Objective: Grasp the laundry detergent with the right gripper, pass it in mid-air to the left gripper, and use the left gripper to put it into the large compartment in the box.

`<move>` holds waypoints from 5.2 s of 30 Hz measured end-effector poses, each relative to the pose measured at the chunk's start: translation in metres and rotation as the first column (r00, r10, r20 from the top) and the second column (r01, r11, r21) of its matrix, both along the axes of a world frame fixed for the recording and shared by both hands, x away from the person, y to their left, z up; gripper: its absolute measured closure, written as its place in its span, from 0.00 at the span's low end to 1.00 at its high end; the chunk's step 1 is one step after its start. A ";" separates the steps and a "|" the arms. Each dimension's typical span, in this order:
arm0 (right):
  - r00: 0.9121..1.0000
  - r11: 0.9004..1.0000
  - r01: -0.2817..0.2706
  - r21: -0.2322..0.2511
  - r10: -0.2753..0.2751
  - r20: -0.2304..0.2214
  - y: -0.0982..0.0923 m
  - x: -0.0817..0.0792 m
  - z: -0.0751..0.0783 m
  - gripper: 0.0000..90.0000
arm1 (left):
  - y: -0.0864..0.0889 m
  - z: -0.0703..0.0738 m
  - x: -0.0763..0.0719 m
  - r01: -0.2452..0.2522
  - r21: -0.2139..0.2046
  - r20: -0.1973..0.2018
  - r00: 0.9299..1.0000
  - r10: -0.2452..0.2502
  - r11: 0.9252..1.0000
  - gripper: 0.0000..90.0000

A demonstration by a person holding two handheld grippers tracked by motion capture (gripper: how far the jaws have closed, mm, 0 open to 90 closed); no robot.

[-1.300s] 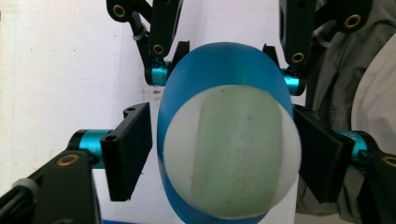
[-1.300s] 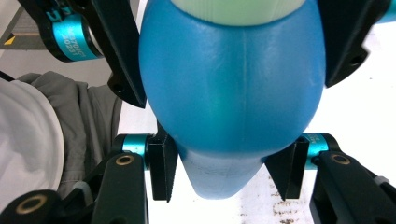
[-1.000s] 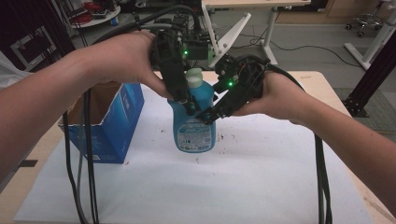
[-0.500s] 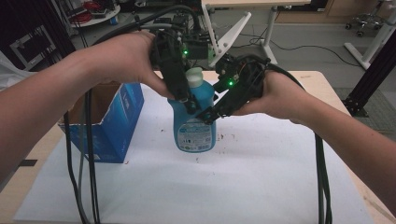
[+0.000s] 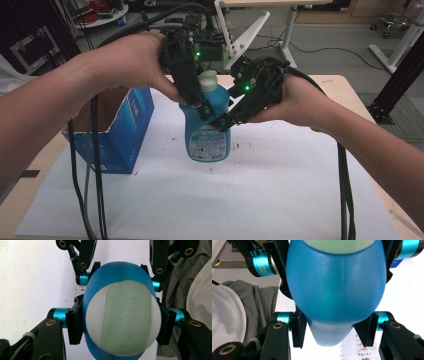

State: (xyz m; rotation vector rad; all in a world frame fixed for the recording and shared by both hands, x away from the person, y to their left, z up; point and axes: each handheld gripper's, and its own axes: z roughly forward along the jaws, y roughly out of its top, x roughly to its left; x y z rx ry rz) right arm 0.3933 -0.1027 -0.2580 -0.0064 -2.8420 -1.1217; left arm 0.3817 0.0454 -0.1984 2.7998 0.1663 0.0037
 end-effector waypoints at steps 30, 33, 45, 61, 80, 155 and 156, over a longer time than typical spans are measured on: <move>0.984 0.983 0.176 -0.057 -0.176 0.004 -0.035 0.013 -0.006 0.14 | 0.023 0.018 0.007 -0.103 -0.001 -0.002 0.995 0.103 0.995 0.42; 0.976 0.968 0.218 -0.125 -0.216 0.034 -0.046 0.017 -0.011 0.14 | 0.029 0.024 0.009 -0.161 -0.009 -0.009 0.987 0.161 0.987 0.42; 0.935 0.883 0.352 -0.310 -0.349 0.066 -0.095 0.035 -0.033 0.14 | 0.072 0.053 0.013 -0.386 -0.043 -0.004 0.922 0.386 0.921 0.42; 0.872 0.814 0.475 -0.334 -0.486 0.055 -0.147 0.054 -0.042 0.14 | 0.151 0.092 0.005 -0.629 -0.113 0.006 0.774 0.633 0.770 0.42; 0.838 0.785 0.530 -0.321 -0.542 0.060 -0.174 0.057 -0.038 0.14 | 0.205 0.079 0.013 -0.787 -0.063 0.063 0.611 0.789 0.614 0.42; 0.838 0.787 0.534 -0.310 -0.540 0.071 -0.182 0.052 -0.037 0.14 | 0.213 -0.083 0.024 -0.708 0.152 0.039 0.702 0.711 0.690 0.34; 0.839 0.787 0.533 -0.309 -0.540 0.073 -0.182 0.051 -0.037 0.14 | 0.213 -0.082 0.024 -0.706 0.151 0.044 0.704 0.709 0.692 0.31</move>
